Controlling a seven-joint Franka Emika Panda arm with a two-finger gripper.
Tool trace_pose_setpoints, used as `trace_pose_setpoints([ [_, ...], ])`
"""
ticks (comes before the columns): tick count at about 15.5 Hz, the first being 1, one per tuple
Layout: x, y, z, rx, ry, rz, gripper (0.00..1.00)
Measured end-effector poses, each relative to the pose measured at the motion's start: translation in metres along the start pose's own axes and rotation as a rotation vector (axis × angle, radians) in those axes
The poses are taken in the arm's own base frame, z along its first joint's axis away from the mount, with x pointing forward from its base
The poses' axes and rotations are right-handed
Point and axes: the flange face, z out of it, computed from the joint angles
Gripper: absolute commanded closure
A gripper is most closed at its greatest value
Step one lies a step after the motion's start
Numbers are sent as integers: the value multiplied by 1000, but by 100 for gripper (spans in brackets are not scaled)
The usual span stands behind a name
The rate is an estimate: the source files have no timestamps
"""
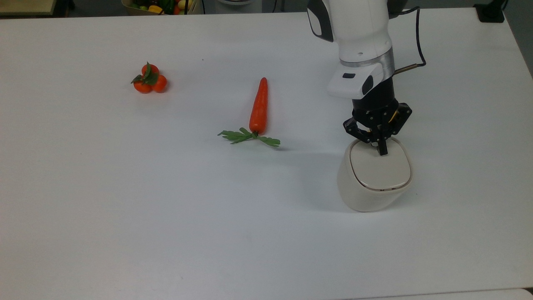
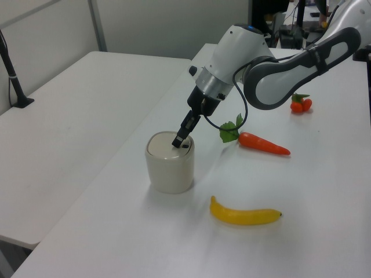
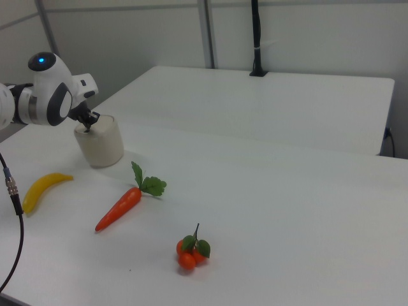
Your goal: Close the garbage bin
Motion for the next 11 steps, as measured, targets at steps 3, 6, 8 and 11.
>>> trace_pose_setpoints([
  [3,5,4,-10,-3,14,7,100],
  [6,20,17,-39,-12,38,24,100],
  [8,28,28,-64,-28,8,40,100],
  [11,34,39,-108,-61,-56,53,97],
])
